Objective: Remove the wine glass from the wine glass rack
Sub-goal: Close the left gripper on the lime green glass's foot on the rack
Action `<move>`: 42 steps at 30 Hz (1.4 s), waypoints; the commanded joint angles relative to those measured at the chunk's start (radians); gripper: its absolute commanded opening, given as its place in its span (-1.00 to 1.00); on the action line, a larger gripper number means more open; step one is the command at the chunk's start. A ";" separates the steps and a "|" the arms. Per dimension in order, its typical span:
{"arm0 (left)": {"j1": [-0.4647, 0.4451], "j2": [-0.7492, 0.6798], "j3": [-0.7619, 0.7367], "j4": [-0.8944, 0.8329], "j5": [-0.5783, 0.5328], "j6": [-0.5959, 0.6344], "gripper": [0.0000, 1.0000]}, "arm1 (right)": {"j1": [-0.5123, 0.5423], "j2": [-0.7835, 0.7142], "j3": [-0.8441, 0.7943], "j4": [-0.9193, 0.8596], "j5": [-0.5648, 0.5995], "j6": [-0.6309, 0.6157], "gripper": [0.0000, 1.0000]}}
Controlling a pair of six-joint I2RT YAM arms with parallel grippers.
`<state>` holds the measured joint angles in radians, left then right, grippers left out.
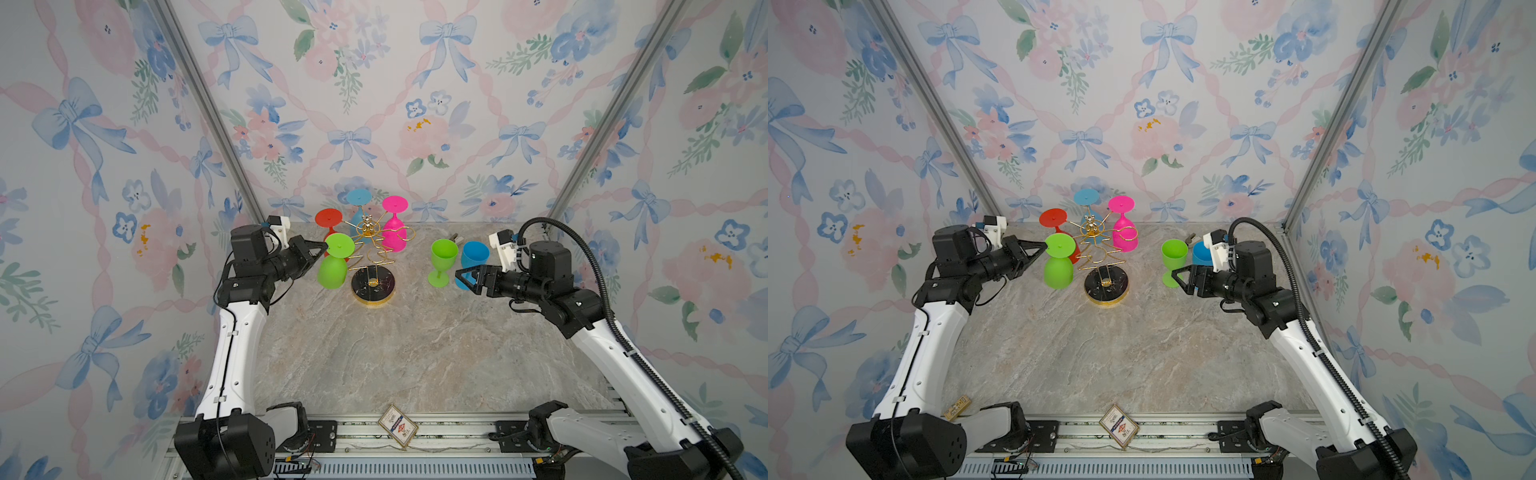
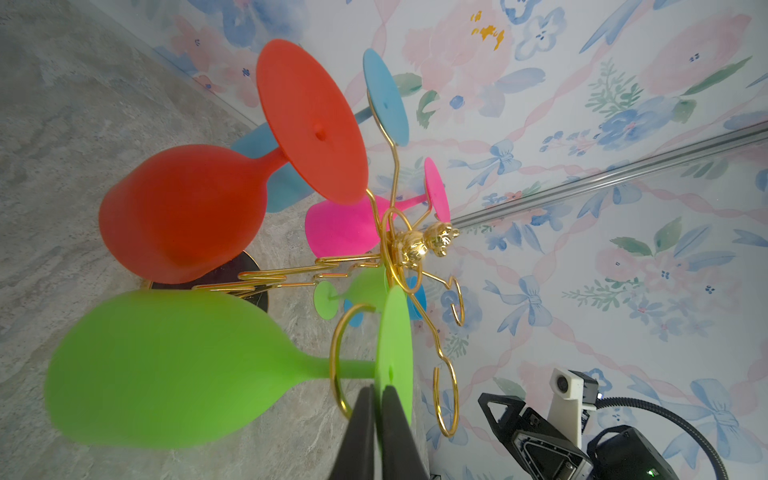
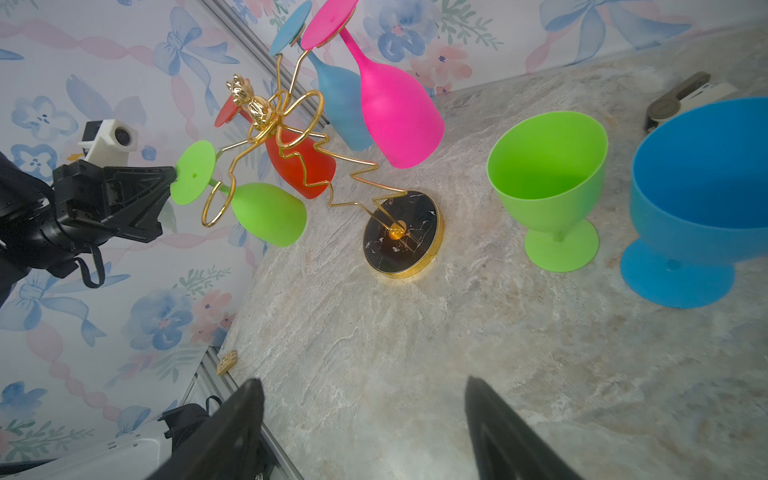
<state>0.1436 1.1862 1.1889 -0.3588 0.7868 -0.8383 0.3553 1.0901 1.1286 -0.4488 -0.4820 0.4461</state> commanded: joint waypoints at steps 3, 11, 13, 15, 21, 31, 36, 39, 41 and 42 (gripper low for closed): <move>-0.005 0.000 0.005 0.041 0.031 -0.027 -0.88 | 0.004 -0.021 -0.016 0.025 0.010 0.017 0.57; -0.005 -0.001 -0.008 0.072 0.046 -0.057 -0.96 | 0.002 -0.028 -0.021 0.024 0.013 0.016 0.57; -0.005 -0.001 -0.012 0.082 0.049 -0.069 -0.97 | 0.001 -0.029 -0.025 0.024 0.014 0.019 0.57; -0.006 -0.003 -0.018 0.100 0.054 -0.083 -0.99 | 0.000 -0.032 -0.027 0.023 0.014 0.019 0.57; -0.005 -0.002 -0.044 0.176 0.069 -0.145 -1.00 | -0.002 -0.039 -0.034 0.025 0.016 0.022 0.57; -0.006 0.016 -0.047 0.243 0.063 -0.187 -1.00 | -0.009 -0.053 -0.041 0.024 0.016 0.031 0.57; -0.005 0.038 -0.049 0.286 0.071 -0.215 -1.00 | -0.009 -0.052 -0.042 0.027 0.013 0.034 0.57; -0.006 0.051 -0.050 0.307 0.079 -0.229 -1.00 | -0.009 -0.053 -0.042 0.029 0.013 0.037 0.57; -0.007 0.062 -0.048 0.315 0.085 -0.234 -1.00 | -0.009 -0.054 -0.043 0.031 0.013 0.040 0.57; -0.008 0.065 -0.047 0.316 0.086 -0.234 -1.00 | -0.009 -0.053 -0.043 0.030 0.013 0.040 0.57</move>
<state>0.1436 1.2446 1.1481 -0.0975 0.8463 -1.0573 0.3527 1.0515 1.0969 -0.4343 -0.4744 0.4725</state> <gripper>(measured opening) 0.050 0.785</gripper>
